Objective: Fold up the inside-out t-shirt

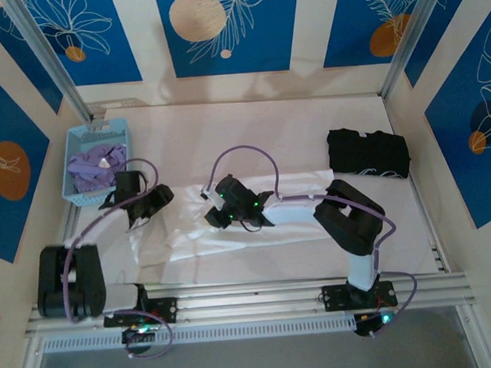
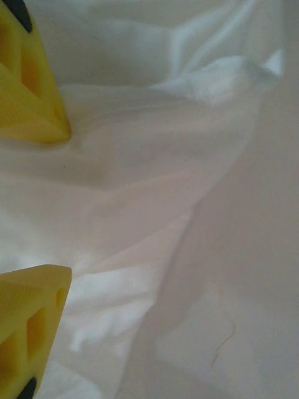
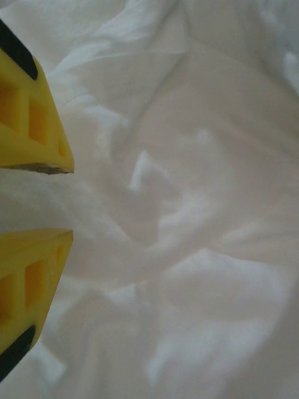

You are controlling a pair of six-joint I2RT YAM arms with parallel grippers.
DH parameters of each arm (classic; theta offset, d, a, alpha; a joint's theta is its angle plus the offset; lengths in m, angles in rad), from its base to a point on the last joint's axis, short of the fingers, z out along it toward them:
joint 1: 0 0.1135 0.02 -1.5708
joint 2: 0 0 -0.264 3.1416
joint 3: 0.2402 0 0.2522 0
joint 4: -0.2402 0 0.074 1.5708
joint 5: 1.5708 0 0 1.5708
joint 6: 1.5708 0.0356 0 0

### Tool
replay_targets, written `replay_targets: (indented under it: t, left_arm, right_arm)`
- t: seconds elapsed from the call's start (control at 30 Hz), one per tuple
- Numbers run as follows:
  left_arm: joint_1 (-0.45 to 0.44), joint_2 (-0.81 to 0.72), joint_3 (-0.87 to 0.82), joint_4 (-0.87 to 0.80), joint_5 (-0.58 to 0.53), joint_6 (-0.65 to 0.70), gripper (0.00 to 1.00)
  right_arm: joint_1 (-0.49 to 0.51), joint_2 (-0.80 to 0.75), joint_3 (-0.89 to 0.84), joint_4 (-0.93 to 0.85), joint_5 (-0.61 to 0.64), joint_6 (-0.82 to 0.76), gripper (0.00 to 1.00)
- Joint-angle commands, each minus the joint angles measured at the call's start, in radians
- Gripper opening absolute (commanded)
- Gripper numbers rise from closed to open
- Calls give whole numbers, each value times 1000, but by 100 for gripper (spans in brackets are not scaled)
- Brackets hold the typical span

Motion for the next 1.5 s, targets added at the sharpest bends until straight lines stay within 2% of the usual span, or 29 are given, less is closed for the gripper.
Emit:
replay_targets:
  t: [0.0, 0.17, 0.3, 0.37, 0.53, 0.63, 0.7, 0.77, 0.87, 1.17, 1.37, 1.47]
  left_arm:
    - [1, 116, 81, 102, -31, 29, 52]
    - [16, 224, 148, 50, -122, 75, 52]
    - [31, 169, 138, 2, -162, 107, 56]
    - [37, 105, 121, -34, -194, 123, 60]
    - [49, -66, 39, -127, -311, 134, 73]
    - [51, -122, -15, -171, -344, 126, 89]
    - [51, -134, -41, -187, -332, 123, 96]
    - [51, -128, -58, -195, -315, 127, 100]
    - [51, -86, -62, -198, -270, 141, 100]
    - [49, -15, -88, -145, -25, 147, 100]
    - [45, -25, -112, -126, 58, 148, 100]
    - [25, -47, -119, -115, 95, 142, 96]
  right_arm:
    - [11, 32, 36, -90, -19, 75, 27]
    - [37, 47, 17, -180, 36, 43, 23]
    - [58, 28, 8, -238, 91, -15, 25]
    - [57, -7, -6, -234, 80, -22, 30]
    - [49, -111, -27, -199, 31, -1, 50]
    - [48, -140, -28, -188, 31, -2, 57]
    - [44, -145, -32, -182, 27, -5, 60]
    - [39, -143, -37, -178, 22, -7, 67]
    - [31, -148, -49, -168, 19, -6, 69]
    - [22, -169, -101, -132, 12, 18, 70]
    - [21, -169, -108, -124, 11, 28, 70]
    - [21, -162, -105, -123, 10, 31, 70]
